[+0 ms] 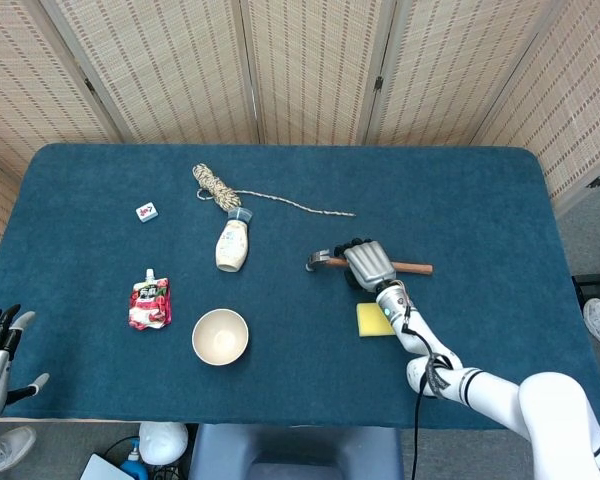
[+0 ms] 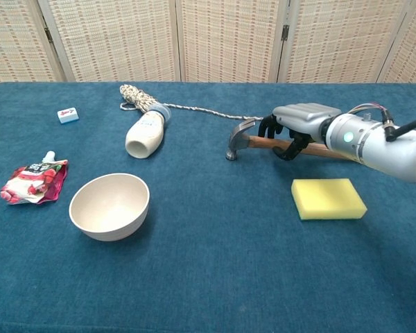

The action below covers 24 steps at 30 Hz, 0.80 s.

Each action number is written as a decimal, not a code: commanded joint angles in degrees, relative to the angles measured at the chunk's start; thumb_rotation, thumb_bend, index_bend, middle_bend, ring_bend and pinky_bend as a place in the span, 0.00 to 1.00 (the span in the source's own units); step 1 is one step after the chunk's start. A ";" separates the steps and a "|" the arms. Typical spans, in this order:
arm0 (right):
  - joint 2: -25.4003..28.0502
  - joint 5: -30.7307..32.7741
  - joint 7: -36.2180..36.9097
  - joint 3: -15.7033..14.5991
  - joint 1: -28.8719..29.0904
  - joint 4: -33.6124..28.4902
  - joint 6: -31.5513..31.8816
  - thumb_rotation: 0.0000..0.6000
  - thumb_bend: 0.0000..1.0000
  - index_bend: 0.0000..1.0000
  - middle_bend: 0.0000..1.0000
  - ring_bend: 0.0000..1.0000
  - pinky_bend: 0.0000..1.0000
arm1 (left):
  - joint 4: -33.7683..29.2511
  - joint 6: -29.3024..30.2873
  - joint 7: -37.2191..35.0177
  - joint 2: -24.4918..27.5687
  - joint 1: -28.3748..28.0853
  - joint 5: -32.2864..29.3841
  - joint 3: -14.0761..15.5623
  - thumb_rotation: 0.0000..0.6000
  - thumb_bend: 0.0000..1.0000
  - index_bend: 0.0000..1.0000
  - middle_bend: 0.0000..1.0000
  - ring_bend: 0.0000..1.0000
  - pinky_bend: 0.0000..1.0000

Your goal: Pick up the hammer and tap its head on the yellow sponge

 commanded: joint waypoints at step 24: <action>-2.14 4.60 -2.06 0.06 1.19 2.76 -0.42 1.00 0.46 0.37 0.42 0.29 0.37 | 0.47 -0.35 -0.48 -0.04 0.20 -0.22 0.02 1.00 0.14 0.16 0.09 0.05 0.23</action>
